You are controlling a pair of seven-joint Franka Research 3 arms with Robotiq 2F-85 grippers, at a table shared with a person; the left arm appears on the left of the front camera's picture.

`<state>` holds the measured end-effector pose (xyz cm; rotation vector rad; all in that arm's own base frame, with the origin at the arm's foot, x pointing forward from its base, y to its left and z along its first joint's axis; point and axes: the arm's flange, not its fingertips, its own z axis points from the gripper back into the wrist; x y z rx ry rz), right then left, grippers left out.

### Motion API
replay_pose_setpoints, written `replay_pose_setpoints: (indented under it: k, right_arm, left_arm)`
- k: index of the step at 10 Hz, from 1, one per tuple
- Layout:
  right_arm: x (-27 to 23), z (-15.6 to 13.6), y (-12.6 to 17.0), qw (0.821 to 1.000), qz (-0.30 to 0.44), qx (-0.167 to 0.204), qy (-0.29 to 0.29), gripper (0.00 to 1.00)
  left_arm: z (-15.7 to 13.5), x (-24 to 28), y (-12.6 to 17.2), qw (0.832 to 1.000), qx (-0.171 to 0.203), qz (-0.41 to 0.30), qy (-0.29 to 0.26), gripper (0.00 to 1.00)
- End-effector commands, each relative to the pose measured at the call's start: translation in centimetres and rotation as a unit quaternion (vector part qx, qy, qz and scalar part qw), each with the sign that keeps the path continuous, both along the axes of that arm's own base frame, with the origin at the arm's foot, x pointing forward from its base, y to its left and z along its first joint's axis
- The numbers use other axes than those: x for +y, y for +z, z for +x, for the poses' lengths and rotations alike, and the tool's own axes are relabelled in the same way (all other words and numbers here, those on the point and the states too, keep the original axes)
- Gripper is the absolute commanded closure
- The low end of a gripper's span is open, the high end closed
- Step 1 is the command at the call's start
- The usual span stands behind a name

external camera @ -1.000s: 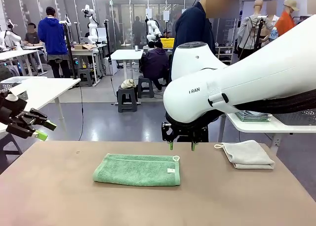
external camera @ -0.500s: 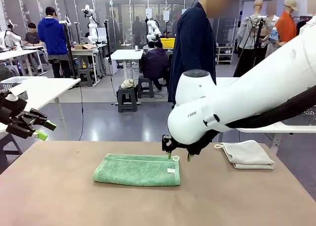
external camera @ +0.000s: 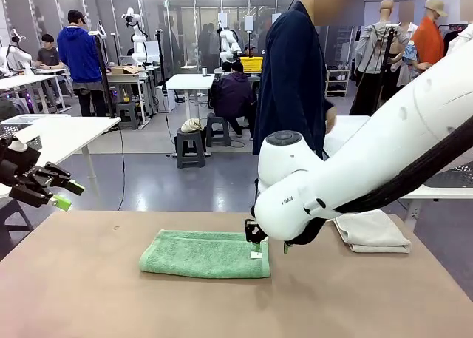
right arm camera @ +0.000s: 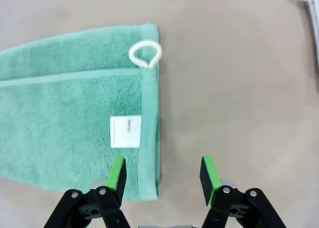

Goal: Fold the towels and place them in the basket.
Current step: When a person lays out a Towel with hook on the table, fold it in half twice.

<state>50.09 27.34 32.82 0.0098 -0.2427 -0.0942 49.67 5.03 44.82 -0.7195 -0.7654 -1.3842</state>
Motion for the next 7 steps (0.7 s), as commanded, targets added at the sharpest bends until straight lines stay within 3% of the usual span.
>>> replay_pose_setpoints:
  k: [1, 7]
  right_arm:
    - [1.3, 1.2, -2.1, 0.999, 0.001, -0.037, -0.017, 0.25]
    - [1.8, 2.5, -3.6, 0.999, 0.008, -0.047, -0.026, 0.25]
  left_arm:
    - [0.0, 0.0, 0.1, 1.000, -0.001, 0.000, -0.001, 0.23]
    - [0.0, 0.0, 0.1, 1.000, -0.001, 0.000, -0.001, 0.23]
